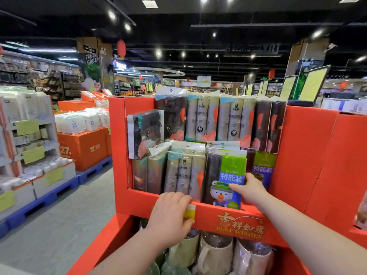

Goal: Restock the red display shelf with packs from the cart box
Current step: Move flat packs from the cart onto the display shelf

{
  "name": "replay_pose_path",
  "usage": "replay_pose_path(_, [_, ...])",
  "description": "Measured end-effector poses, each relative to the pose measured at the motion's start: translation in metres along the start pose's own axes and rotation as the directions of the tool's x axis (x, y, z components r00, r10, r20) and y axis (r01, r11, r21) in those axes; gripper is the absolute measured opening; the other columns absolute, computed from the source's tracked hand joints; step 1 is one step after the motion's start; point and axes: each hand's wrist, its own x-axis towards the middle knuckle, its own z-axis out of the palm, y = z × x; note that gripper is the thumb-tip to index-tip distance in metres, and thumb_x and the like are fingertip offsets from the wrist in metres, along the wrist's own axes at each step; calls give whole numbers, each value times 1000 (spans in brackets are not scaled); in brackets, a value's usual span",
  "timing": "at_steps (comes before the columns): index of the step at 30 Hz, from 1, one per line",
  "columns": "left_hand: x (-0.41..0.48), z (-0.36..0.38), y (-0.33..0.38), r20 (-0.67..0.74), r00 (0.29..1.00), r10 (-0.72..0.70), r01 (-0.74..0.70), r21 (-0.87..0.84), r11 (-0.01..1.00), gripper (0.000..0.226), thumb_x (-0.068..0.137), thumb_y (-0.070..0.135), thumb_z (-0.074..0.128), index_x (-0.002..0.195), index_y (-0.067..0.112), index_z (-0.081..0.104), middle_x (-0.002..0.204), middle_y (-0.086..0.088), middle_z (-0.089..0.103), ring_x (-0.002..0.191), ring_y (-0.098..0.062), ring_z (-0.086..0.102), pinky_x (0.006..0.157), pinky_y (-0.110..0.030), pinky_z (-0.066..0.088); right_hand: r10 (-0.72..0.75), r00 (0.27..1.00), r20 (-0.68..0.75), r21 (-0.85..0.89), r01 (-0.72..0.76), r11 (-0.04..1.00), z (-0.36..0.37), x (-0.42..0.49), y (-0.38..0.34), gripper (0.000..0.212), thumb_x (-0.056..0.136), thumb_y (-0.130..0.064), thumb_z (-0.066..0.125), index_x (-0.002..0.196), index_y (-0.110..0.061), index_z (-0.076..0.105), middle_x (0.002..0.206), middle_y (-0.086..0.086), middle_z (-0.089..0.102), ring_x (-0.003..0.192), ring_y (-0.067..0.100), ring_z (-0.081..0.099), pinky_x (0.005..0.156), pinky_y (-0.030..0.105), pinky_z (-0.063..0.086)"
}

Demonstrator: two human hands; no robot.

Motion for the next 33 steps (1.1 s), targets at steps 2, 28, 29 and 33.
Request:
replay_pose_path(2, [0, -4, 3, 52, 998, -36, 35, 15, 999, 51, 60, 56, 43, 94, 27, 67, 85, 13, 64, 75, -11, 64, 69, -27, 55, -26, 1000, -15, -150, 23, 988, -2, 1, 0, 42, 84, -25, 71, 118, -6, 55, 123, 13, 63, 112, 28, 59, 81, 29, 42])
replay_pose_path(28, [-138, -15, 40, 320, 864, -388, 322, 241, 915, 62, 90, 46, 47, 144, 23, 29, 148, -2, 29, 138, -22, 26, 111, -38, 25, -538, 579, 613, -442, 816, 373, 58, -159, 14, 40, 90, -44, 50, 127, -27, 48, 140, -8, 41, 139, 18, 29, 113, 40, 20])
replay_pose_path(29, [-146, -17, 42, 321, 864, -389, 326, 233, 916, 62, 89, 46, 47, 144, 23, 30, 147, -2, 30, 137, -22, 27, 110, -37, 26, -509, 563, 651, -420, 826, 376, 63, -167, 18, 41, 92, -44, 48, 129, -27, 46, 139, -8, 41, 136, 17, 31, 112, 37, 22])
replay_pose_path(33, [-188, -23, 45, 324, 859, -396, 356, 178, 917, 61, 89, 47, 47, 144, 25, 31, 142, 1, 36, 130, -21, 36, 103, -35, 35, -431, 486, 760, -335, 862, 382, 85, -215, 28, 41, 93, -42, 48, 130, -25, 46, 134, -6, 46, 129, 17, 39, 110, 35, 29])
